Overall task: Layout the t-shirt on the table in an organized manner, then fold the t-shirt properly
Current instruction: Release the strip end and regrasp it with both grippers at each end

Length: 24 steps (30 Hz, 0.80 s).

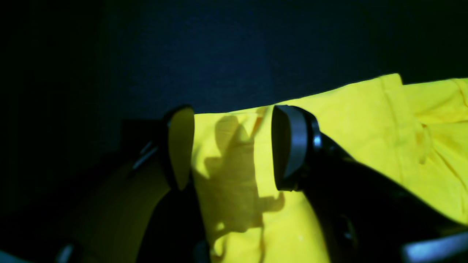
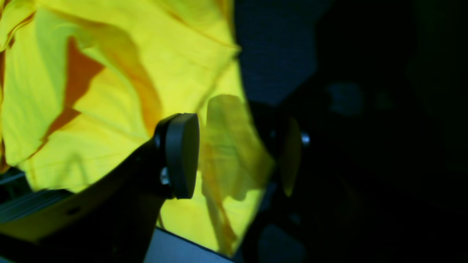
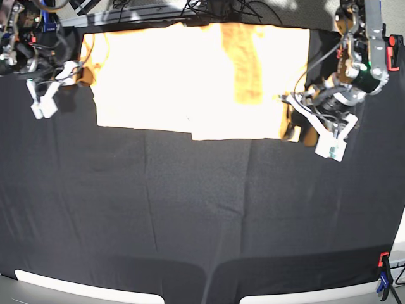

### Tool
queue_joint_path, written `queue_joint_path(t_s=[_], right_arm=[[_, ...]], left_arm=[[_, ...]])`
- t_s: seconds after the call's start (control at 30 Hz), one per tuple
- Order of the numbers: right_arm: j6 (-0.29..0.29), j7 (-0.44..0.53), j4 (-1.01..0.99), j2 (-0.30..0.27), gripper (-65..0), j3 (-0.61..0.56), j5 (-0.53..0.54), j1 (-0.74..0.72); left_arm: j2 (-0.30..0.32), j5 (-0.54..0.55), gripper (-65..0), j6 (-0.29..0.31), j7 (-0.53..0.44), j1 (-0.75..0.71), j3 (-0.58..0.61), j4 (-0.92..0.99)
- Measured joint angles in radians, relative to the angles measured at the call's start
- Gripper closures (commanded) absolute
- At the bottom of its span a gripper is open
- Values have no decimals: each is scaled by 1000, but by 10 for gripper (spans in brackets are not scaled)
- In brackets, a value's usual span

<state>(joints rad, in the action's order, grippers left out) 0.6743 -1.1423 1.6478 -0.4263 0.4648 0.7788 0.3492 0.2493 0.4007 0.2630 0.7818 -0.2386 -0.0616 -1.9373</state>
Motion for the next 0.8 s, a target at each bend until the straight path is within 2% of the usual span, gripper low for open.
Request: queue_joint_path(t_s=[0.2, 0.37, 0.63, 0.8], right_arm=[[-4, 50, 1, -3, -327, -142, -3, -3], [-43, 84, 3, -4, -327, -217, 0, -6], [-50, 94, 3, -7, -327, -215, -18, -5], [-55, 65, 0, -18, -327, -119, -10, -3]], left_arm=[[0, 2, -316, -1, 0, -2, 2, 0], [0, 2, -315, 0, 0, -3, 2, 0], [0, -10, -315, 0, 0, -3, 2, 0], [0, -40, -315, 0, 0, -5, 2, 0]])
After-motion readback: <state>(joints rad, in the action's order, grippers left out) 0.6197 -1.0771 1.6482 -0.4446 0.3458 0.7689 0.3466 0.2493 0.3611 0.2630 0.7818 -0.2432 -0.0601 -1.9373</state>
